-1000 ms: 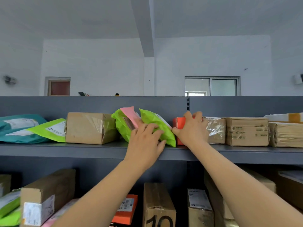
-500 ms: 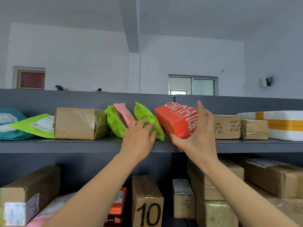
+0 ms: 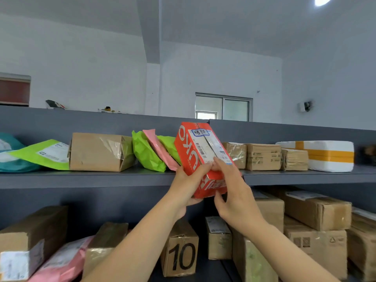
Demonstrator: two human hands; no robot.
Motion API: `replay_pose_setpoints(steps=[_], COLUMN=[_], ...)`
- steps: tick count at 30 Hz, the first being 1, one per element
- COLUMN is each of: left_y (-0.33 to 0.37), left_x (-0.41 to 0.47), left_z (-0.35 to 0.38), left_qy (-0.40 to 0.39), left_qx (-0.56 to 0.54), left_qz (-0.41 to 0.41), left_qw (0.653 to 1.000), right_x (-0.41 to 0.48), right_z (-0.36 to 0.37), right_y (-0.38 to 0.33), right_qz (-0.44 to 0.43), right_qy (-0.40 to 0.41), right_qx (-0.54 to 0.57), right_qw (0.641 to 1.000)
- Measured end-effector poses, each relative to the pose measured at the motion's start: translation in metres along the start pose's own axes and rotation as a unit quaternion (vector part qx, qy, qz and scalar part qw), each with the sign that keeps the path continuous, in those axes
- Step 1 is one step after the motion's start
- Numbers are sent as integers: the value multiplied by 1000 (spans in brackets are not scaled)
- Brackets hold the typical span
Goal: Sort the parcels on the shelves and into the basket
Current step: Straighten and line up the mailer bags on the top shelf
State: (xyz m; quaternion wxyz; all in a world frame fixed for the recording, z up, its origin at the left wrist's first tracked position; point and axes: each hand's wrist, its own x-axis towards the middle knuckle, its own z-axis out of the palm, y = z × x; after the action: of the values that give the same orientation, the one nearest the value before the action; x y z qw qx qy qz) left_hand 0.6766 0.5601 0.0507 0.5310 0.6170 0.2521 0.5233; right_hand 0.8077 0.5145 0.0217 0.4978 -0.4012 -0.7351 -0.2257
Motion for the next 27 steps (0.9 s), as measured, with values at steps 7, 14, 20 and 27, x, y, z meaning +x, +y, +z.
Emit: replay_pose_setpoints(steps=[7, 14, 20, 27], left_y=[-15, -25, -46, -52], left_x=[-8, -21, -49, -99], left_z=[-8, 4, 51, 160], left_qy=[3, -30, -107, -207], left_qx=[-31, 24, 61, 125], left_qz=[5, 95, 92, 41], left_qw=[1000, 995, 988, 969], right_x=[2, -29, -90, -178], right_z=[-22, -40, -87, -199], right_y=[-6, -10, -13, -8], right_qz=[186, 352, 397, 456], right_qy=[66, 47, 45, 7], right_qx=[82, 238, 165, 31], right_qw=[977, 904, 902, 890])
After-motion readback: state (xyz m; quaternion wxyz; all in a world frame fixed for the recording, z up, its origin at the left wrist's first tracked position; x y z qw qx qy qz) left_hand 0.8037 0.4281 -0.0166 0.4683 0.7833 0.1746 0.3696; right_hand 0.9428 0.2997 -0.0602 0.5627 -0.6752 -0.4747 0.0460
